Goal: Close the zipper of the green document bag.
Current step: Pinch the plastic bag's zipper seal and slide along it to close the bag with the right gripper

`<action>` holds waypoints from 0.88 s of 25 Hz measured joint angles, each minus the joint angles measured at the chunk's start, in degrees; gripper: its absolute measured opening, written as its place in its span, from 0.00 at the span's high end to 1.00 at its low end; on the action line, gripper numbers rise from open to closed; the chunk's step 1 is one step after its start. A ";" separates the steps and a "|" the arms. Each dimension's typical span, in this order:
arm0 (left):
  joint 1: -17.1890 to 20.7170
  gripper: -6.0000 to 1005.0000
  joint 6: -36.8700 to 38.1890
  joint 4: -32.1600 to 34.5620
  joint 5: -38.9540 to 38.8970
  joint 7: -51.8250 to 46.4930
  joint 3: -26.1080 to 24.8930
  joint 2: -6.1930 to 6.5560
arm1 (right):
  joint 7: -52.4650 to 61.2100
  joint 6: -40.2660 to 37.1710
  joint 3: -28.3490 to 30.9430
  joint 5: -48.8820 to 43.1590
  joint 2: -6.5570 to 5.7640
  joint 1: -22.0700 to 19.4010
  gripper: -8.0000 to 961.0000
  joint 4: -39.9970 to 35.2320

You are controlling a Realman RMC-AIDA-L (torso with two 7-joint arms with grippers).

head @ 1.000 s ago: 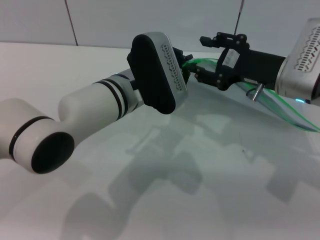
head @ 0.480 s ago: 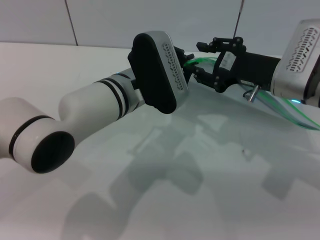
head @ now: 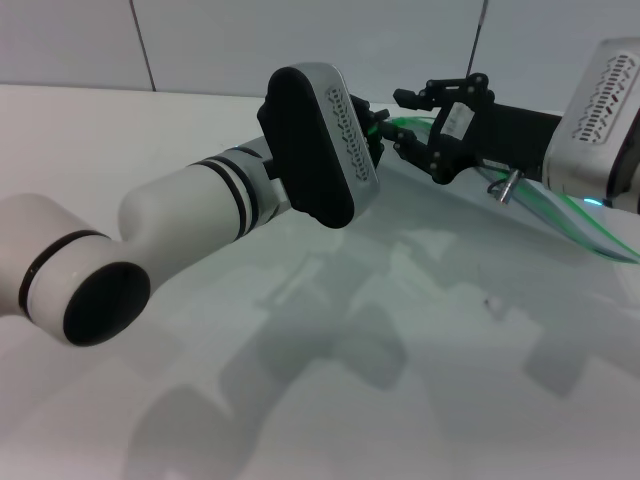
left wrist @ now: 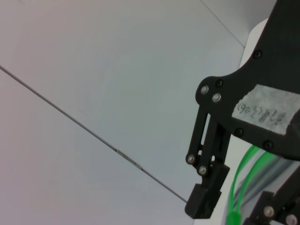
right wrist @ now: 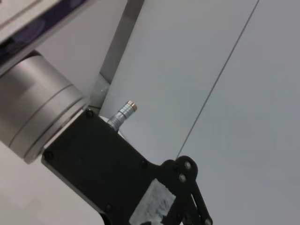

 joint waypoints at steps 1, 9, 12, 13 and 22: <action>0.00 0.94 0.00 0.00 0.01 0.00 0.00 0.00 | -0.02 0.11 -0.02 -0.02 -0.01 0.00 0.56 0.00; -0.01 0.94 0.00 0.14 0.21 0.00 0.00 -0.02 | -0.76 0.16 -0.60 -0.07 -0.01 0.04 0.62 0.35; 0.03 0.94 -0.01 0.32 0.24 0.00 0.00 0.04 | -1.07 0.25 -0.74 -0.03 -0.01 0.38 0.63 0.87; 0.06 0.94 -0.01 0.34 0.25 0.00 -0.01 0.05 | -1.10 0.46 -0.74 0.03 -0.01 0.56 0.63 1.11; 0.16 0.94 0.01 0.50 0.33 0.07 0.00 0.05 | -1.21 2.58 -0.82 0.26 0.08 0.87 0.66 1.49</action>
